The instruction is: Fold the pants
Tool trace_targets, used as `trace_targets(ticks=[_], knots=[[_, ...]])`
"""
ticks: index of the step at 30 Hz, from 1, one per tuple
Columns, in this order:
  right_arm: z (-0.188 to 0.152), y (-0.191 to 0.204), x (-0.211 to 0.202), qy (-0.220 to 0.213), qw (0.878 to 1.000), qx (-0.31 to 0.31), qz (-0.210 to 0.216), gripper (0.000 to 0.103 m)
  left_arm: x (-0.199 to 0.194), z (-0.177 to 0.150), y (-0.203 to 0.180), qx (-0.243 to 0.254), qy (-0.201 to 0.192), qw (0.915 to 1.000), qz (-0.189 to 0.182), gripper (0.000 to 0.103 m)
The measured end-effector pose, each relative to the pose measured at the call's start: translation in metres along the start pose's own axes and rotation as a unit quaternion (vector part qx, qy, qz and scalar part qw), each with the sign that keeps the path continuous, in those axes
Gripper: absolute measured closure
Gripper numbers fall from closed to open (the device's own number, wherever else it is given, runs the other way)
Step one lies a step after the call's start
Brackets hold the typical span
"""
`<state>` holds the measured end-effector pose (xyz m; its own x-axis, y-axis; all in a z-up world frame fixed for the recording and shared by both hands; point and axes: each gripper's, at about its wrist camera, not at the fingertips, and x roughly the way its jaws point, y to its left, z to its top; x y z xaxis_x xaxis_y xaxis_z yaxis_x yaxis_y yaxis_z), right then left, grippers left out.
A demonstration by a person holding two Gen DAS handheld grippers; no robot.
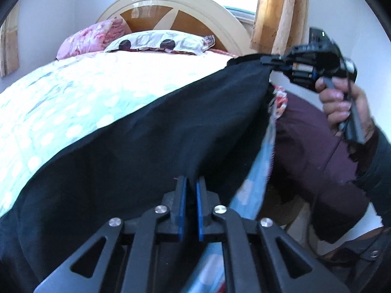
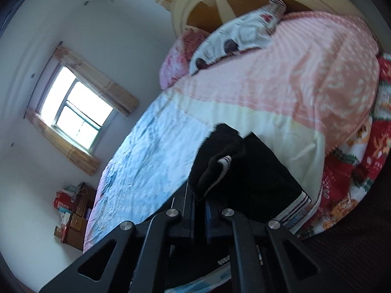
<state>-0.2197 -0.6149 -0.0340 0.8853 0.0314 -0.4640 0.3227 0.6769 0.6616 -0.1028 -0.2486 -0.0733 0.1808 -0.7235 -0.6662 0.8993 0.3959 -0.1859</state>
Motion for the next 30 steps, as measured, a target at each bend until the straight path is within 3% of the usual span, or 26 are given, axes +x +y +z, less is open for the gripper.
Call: trace_targets(ticks=[3, 7, 10, 12, 13, 14, 19, 21, 23, 24, 26, 30], knots=[[-0.004, -0.010, -0.005, 0.011, 1.000, -0.002, -0.005, 0.097, -0.002, -0.006, -0.005, 0.005, 0.006, 0.9998, -0.019, 0.095], [-0.016, -0.044, -0.003, 0.046, 0.997, 0.048, -0.030, 0.096, 0.008, -0.013, -0.010, 0.015, 0.025, 0.9992, -0.027, 0.095], [-0.020, -0.056, -0.008, 0.044, 0.996, 0.068, -0.040, 0.090, 0.014, -0.014, -0.009, 0.010, 0.036, 0.9987, -0.035, 0.095], [-0.017, -0.055, -0.017, 0.031, 0.996, 0.054, -0.067, 0.076, 0.013, -0.015, -0.009, 0.010, 0.037, 0.9986, -0.037, 0.095], [-0.015, -0.054, -0.022, 0.021, 0.995, 0.050, -0.083, 0.057, 0.013, -0.015, -0.010, 0.009, 0.037, 0.9985, -0.039, 0.095], [-0.012, -0.055, -0.030, 0.002, 0.994, 0.054, -0.093, 0.048, 0.013, -0.015, -0.009, 0.008, 0.037, 0.9984, -0.041, 0.095], [-0.005, -0.060, -0.053, -0.054, 0.989, 0.091, -0.108, 0.047, 0.002, -0.014, -0.011, 0.009, 0.027, 0.9989, -0.036, 0.089], [-0.003, -0.047, -0.056, -0.065, 0.991, 0.076, -0.086, 0.047, -0.007, -0.013, -0.012, 0.014, 0.014, 0.9994, -0.027, 0.079], [-0.005, -0.019, -0.045, -0.047, 0.997, 0.033, -0.048, 0.047, -0.016, -0.012, -0.009, 0.021, -0.004, 0.9998, 0.004, 0.050], [-0.008, -0.005, -0.037, -0.031, 0.999, 0.012, -0.029, 0.047, -0.021, -0.012, -0.006, 0.020, -0.017, 0.9993, 0.025, 0.045], [-0.016, 0.017, -0.020, 0.002, 1.000, -0.019, 0.004, 0.047, -0.028, -0.013, 0.007, -0.001, -0.030, 0.9988, 0.037, 0.042], [-0.041, 0.043, 0.020, 0.072, 0.995, -0.055, 0.038, 0.047, -0.022, -0.024, 0.034, -0.042, -0.011, 0.9972, 0.061, 0.042]])
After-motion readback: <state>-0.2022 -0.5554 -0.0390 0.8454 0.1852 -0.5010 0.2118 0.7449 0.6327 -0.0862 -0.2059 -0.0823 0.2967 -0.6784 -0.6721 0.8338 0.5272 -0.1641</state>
